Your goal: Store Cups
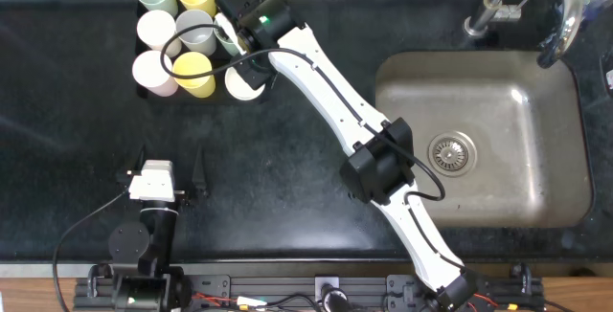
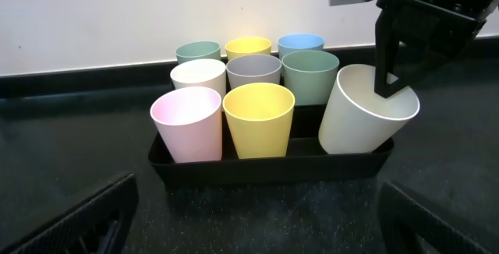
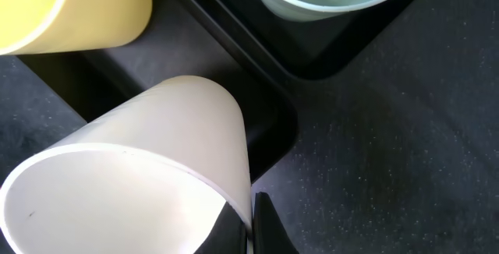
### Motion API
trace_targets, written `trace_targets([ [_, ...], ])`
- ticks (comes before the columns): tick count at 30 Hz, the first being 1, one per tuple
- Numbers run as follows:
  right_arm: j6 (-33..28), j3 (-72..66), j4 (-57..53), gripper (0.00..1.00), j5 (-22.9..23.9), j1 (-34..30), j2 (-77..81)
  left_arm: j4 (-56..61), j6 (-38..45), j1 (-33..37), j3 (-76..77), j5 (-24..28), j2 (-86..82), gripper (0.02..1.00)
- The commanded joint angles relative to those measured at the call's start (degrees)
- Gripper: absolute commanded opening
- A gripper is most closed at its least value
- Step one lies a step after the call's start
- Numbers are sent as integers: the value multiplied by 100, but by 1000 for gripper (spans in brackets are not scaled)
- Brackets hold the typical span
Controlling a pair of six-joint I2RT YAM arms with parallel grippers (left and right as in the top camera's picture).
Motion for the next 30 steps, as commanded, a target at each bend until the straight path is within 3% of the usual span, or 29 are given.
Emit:
trace_targets([
  [1,-87,-26,24,42,66,-15,155,-48,109,-4,9,13,-55,1000],
  [8,-151,-26,90,45,63,-15,160,-48,109,-4,9,13,-55,998],
  [9,-151,-26,105,121,63,-15,160,-48,109,-4,9,13,-55,1000],
  [11,-149,-26,122,599,63,-15,160,-48,109,-4,9,13,-55,1000],
  [13,-149,-26,125,1000,63,-15,160,-48,109,-4,9,13,-55,1000],
  [30,-120,503,140,996,68,-328,-678,-46,109,-4,9,13,-55,1000],
])
